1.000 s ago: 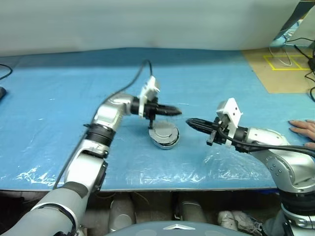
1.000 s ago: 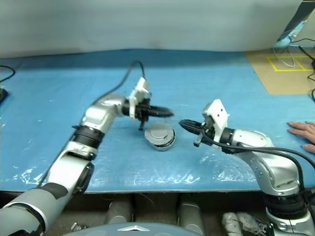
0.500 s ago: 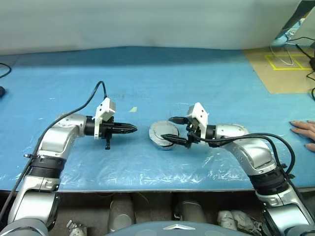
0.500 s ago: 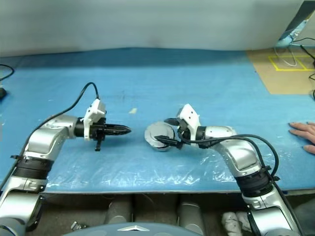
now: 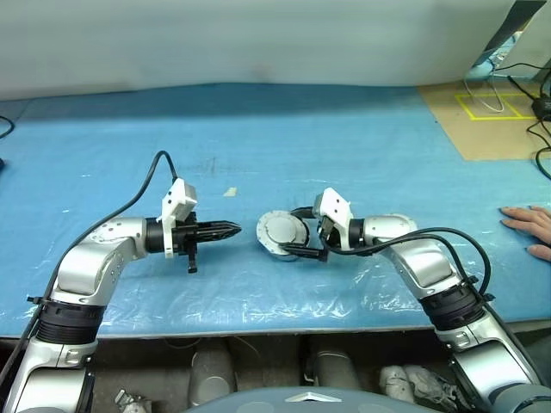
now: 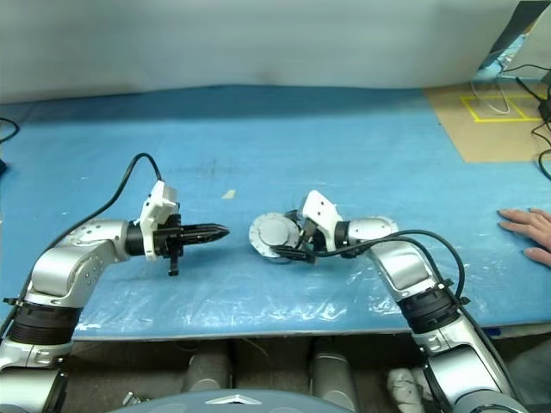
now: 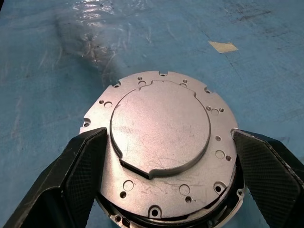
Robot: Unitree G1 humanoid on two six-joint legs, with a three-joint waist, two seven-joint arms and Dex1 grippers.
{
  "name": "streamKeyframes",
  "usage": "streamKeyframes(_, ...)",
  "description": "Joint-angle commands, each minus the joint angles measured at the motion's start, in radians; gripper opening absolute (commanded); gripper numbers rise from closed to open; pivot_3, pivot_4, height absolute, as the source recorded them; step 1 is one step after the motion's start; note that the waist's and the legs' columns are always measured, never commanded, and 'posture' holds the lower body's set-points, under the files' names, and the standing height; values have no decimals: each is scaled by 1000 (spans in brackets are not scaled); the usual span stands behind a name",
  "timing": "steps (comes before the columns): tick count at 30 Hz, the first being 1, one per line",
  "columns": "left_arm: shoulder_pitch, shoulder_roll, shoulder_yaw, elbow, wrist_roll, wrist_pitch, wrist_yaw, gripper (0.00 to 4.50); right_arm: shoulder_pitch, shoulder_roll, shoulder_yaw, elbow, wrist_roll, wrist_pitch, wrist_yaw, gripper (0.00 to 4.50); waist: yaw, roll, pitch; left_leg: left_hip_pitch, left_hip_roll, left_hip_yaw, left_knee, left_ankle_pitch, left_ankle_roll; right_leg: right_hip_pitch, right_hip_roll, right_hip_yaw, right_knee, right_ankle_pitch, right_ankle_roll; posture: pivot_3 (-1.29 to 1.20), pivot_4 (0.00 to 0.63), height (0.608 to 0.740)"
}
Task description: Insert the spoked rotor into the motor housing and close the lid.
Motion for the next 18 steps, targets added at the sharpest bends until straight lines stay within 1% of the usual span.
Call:
streamKeyframes(1,-12,6,4,11,-9,-36,-5,0,5,5,4,9,-25,-27,-1,4486,0,0,0,0,0,0,0,0,0,0,0,0,0,0,0,0,150,740)
streamKeyframes(2,-15,5,2,18,-8,-42,-5,0,5,7,3,10,-29,-30,0,4486,0,0,0,0,0,0,0,0,0,0,0,0,0,0,0,0,150,740)
streamKeyframes(5,-17,9,-3,34,-5,-57,-10,0,9,10,0,4,-29,-29,4,3906,0,0,0,0,0,0,0,0,0,0,0,0,0,0,0,0,150,740)
streamKeyframes(8,-15,11,-9,40,-6,-67,-12,0,11,14,-7,4,-33,-27,-2,2988,0,0,0,0,0,0,1,0,0,0,0,1,1,0,0,0,150,740)
streamKeyframes(11,-18,9,-13,41,-9,-69,-8,0,11,8,-13,-3,-29,-2,-3,2987,0,0,0,1,0,0,2,0,0,0,0,1,2,0,0,0,150,740)
streamKeyframes(16,-13,1,-26,26,-14,-60,-3,0,-17,10,-124,-64,109,131,10,2987,2,0,0,0,0,0,4,0,0,0,0,2,4,0,0,0,150,740)
streamKeyframes(18,-9,-3,-35,14,-15,-55,2,0,-33,13,-185,-97,197,207,23,2987,1,0,0,0,0,0,4,0,0,0,0,2,4,0,0,0,150,740)
